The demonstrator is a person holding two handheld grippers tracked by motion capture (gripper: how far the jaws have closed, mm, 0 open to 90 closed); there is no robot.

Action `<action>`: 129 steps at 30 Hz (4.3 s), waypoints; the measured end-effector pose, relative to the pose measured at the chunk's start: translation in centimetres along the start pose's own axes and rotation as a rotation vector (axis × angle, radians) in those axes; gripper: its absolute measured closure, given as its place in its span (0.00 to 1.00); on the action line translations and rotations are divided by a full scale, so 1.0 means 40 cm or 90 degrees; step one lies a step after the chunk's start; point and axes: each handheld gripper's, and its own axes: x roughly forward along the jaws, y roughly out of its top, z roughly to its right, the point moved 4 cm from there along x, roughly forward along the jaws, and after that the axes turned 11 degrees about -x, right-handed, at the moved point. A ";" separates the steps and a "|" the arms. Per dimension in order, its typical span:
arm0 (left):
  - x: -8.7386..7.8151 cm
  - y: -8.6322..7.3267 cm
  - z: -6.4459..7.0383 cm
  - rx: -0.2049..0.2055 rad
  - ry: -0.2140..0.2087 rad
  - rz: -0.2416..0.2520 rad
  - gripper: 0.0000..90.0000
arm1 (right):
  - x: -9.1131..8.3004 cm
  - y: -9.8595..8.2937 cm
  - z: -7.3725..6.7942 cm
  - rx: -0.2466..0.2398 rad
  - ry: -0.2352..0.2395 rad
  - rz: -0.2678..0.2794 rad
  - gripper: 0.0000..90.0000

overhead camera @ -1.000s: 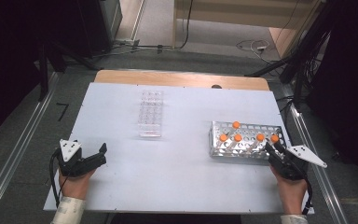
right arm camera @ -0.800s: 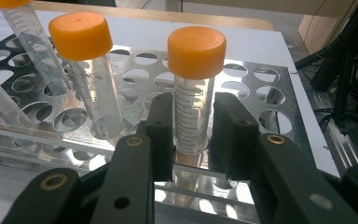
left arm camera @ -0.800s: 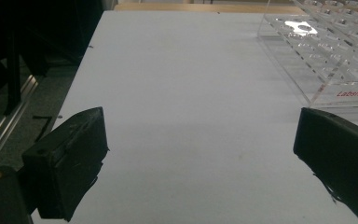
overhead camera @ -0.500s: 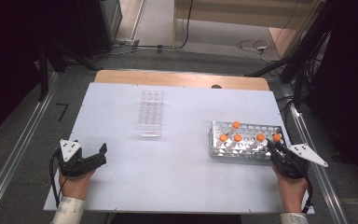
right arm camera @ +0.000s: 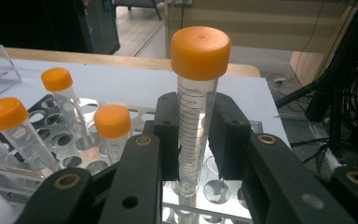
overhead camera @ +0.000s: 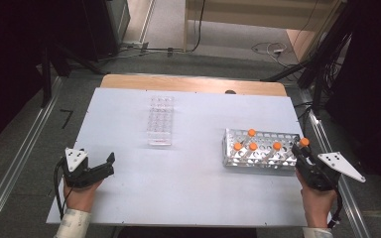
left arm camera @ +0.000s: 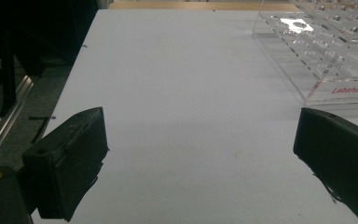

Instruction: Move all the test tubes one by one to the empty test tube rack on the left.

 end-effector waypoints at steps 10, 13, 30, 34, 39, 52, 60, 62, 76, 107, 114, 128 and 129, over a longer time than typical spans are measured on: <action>-0.005 0.000 0.012 0.006 -0.021 -0.004 0.03 | -0.056 0.029 -0.028 -0.015 0.027 0.015 0.80; -0.008 0.001 0.022 0.010 -0.030 -0.004 0.03 | -0.072 0.016 -0.056 -0.032 0.052 0.003 0.80; -0.027 -0.007 0.112 0.050 -0.117 -0.014 0.03 | -0.053 -0.012 -0.235 -0.080 0.191 -0.026 0.80; -0.027 -0.010 0.142 0.061 -0.131 -0.015 0.03 | -0.039 -0.011 -0.272 -0.093 0.209 -0.025 0.80; -0.040 -0.005 0.182 0.068 -0.161 -0.003 0.04 | -0.022 -0.009 -0.310 -0.102 0.232 -0.028 0.80; -0.057 -0.016 0.309 0.099 -0.266 -0.021 0.09 | 0.029 0.019 -0.453 -0.146 0.310 -0.023 0.80; -0.082 -0.020 0.366 0.122 -0.311 -0.016 0.15 | 0.055 0.029 -0.495 -0.155 0.330 -0.025 0.80; -0.086 -0.020 0.379 0.122 -0.329 -0.019 0.20 | 0.061 0.028 -0.510 -0.157 0.338 -0.030 0.80; -0.091 -0.009 0.458 0.136 -0.384 -0.020 0.34 | 0.079 0.043 -0.595 -0.185 0.382 -0.024 0.80; -0.077 -0.025 0.498 0.150 -0.417 -0.040 0.78 | 0.069 0.051 -0.657 -0.196 0.429 -0.019 0.80; -0.075 -0.021 0.495 0.136 -0.422 -0.041 0.78 | 0.072 0.051 -0.653 -0.189 0.447 -0.024 0.68; -0.045 0.020 0.453 0.106 -0.391 -0.040 0.78 | 0.062 0.039 -0.572 -0.155 0.438 -0.058 0.31; -0.043 0.025 0.451 0.104 -0.389 -0.038 0.78 | 0.059 0.034 -0.562 -0.150 0.434 -0.059 0.31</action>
